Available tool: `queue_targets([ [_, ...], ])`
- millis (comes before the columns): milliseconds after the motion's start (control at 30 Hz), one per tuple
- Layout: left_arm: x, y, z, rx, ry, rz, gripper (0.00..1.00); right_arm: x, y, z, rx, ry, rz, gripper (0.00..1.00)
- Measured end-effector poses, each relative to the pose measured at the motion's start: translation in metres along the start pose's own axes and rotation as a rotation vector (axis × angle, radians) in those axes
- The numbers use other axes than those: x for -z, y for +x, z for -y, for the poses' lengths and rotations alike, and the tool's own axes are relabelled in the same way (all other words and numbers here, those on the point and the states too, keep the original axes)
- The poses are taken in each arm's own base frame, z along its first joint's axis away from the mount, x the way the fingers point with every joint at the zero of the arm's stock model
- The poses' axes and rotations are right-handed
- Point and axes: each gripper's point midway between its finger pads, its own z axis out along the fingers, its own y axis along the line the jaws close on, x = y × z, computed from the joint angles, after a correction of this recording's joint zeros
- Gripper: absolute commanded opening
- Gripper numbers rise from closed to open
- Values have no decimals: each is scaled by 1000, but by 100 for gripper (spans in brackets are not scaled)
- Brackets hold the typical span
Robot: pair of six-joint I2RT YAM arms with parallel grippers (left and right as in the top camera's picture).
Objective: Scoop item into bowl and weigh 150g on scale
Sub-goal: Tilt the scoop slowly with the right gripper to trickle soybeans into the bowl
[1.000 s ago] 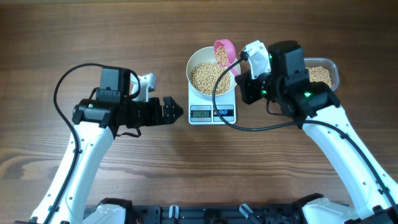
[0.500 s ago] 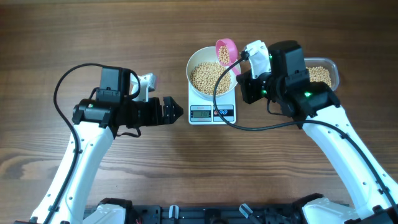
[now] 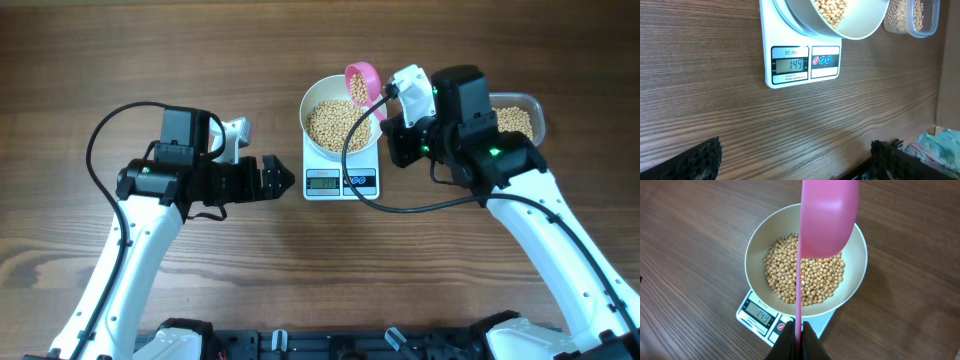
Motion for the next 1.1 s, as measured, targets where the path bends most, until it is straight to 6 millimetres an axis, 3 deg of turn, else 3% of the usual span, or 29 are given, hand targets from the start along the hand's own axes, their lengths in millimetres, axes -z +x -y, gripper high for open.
queue_targets([
  [467, 0, 0, 0, 0, 0, 0, 100, 0, 0, 0, 17, 1, 0, 4],
  [1100, 0, 0, 0, 0, 0, 0, 100, 0, -5, -5, -176, -32, 18, 4],
])
